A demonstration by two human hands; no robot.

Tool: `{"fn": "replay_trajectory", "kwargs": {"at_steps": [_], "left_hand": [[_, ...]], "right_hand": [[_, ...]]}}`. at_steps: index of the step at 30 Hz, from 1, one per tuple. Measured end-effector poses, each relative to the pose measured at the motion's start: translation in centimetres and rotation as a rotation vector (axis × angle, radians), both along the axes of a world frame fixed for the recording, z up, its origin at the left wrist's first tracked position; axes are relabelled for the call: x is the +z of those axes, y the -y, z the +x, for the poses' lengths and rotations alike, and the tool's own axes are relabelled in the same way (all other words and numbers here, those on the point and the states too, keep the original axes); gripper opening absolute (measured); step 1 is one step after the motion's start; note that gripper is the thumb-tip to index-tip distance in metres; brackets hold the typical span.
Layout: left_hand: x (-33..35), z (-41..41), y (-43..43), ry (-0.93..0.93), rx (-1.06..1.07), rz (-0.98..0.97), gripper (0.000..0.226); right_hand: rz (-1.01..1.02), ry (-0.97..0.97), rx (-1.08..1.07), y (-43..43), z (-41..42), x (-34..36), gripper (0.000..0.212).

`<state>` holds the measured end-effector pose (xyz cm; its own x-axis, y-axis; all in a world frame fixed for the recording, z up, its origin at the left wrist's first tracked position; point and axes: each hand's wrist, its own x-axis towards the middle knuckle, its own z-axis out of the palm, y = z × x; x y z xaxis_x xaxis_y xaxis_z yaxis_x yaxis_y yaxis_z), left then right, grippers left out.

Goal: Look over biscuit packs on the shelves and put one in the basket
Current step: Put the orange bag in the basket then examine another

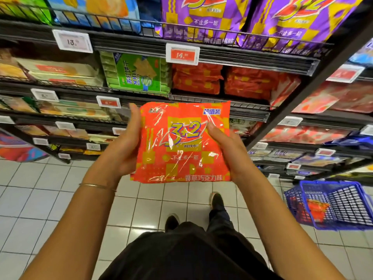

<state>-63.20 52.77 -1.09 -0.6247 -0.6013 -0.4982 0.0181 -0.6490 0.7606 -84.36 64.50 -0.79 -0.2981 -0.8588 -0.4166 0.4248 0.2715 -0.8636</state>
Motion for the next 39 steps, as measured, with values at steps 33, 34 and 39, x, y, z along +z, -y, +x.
{"fn": "replay_trajectory", "kwargs": {"at_steps": [33, 34, 39], "left_hand": [[-1.5, -1.5, 2.0, -0.013, 0.128, -0.175, 0.048], [-1.4, -1.2, 2.1, -0.004, 0.113, -0.184, 0.052], [-2.7, 0.9, 3.6, -0.114, 0.053, -0.052, 0.058]], "right_hand": [[-0.072, -0.222, 0.111, 3.3, -2.7, 2.2, 0.047], [-0.035, -0.198, 0.084, 3.5, -2.8, 1.9, 0.048], [0.171, 0.210, 0.041, 3.5, -2.9, 1.9, 0.059]]}}
